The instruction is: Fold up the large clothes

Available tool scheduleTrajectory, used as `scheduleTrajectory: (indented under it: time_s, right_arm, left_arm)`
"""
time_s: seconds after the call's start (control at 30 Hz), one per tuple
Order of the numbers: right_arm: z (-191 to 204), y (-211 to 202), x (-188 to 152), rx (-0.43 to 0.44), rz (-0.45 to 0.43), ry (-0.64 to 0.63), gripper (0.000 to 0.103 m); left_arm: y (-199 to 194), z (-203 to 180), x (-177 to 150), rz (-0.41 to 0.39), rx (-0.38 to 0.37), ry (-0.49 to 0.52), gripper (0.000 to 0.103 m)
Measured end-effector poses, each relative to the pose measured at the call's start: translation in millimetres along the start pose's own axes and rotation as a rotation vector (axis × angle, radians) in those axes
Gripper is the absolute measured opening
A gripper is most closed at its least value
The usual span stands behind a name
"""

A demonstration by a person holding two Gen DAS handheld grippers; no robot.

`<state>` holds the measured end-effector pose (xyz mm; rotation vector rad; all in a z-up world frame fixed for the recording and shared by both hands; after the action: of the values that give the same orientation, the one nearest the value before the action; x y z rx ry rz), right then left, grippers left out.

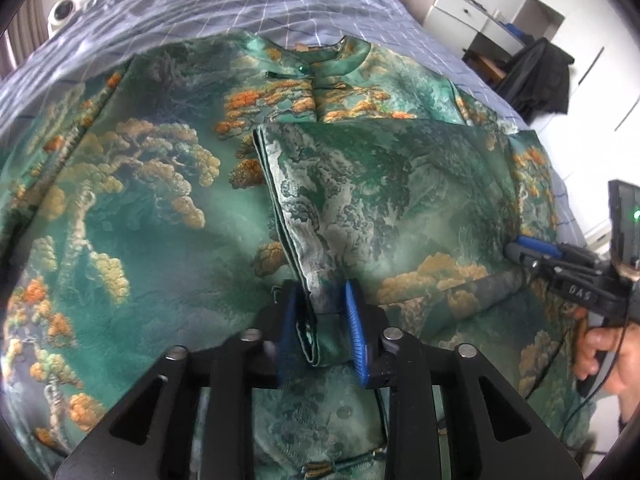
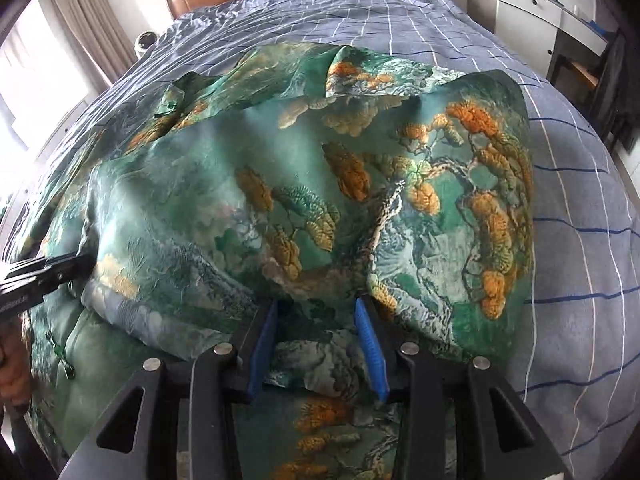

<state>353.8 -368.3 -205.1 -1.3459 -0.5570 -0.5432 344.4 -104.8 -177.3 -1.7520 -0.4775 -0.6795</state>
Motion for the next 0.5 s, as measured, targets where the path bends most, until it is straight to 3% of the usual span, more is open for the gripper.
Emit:
scheduleTrajectory:
  time_s: [0.07,0.1,0.23,0.37,0.43,0.5]
  right_arm:
    - [5,-15,1,-0.028,-0.023,-0.016,0.041]
    - [9,-26,0,-0.045,-0.041,-0.035,0.042]
    - [29,-71,-12,-0.059,-0.113,-0.088,0.056]
    - [53,-118,-39,-0.057,-0.201,-0.131,0.058]
    - [69,-137,-52,-0.064,-0.236,-0.141,0.064]
    - [87,-156,-68,-0.089,-0.278,-0.155,0.081]
  left_arm:
    - [-13,-4,-3,-0.023,0.048,0.049,0.065]
    - [-20,-6,-5,-0.035,0.057,0.064,0.074]
    - [-55,-5,-26,-0.064,0.049,0.086,0.083]
    - [-89,0,-56,-0.091,0.081,0.108,0.086]
    - [-106,4,-73,-0.107,0.115,0.13,0.086]
    - [-122,8,-86,-0.125,0.146,0.135,0.087]
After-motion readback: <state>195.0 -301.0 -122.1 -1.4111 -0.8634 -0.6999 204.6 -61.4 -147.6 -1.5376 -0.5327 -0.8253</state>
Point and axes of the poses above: each gripper's, at about its wrist camera, not at the fingertips, and y roughly the way its jaws point, z to its left, x to its top, the point moved 2 cm from there along y, roughly the way its jaws point, and after that the axes turned 14 degrees about -z, right-handed, at the moved point
